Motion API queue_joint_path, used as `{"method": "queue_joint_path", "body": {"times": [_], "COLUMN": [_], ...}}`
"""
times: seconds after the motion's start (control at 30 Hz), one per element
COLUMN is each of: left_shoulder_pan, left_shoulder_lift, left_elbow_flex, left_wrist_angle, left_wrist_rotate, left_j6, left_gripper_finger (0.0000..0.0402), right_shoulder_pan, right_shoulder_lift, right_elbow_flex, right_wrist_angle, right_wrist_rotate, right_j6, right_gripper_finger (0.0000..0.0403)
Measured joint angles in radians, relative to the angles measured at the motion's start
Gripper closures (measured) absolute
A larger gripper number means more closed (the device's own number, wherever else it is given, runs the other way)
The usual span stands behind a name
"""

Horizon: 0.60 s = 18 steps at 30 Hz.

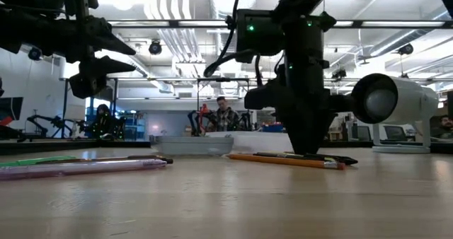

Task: Pick & place school supplies into a supply box
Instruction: Put the black pen into the black supply box

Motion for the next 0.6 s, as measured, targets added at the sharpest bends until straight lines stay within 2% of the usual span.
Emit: {"method": "queue_joint_path", "body": {"times": [0.23, 0.47, 0.6], "left_shoulder_pan": [0.000, 0.000, 0.000], "left_shoulder_lift": [0.000, 0.000, 0.000], "left_elbow_flex": [0.000, 0.000, 0.000], "left_wrist_angle": [-0.001, -0.001, -0.001], "left_wrist_rotate": [0.000, 0.000, 0.000], "left_j6": [-0.001, -0.001, -0.002], "left_gripper_finger": [0.0281, 0.0281, 0.0281], "right_shoulder_pan": [-0.002, -0.004, -0.004], "right_shoulder_lift": [-0.020, -0.043, -0.119], "right_elbow_flex": [-0.001, 0.018, 0.082], "right_wrist_angle": [-0.067, -0.052, -0.050], "right_wrist_rotate": [0.050, 0.045, 0.089], "right_j6": [-0.020, -0.017, -0.023], "right_gripper_finger": [0.0376, 0.0386, 0.0387]}}
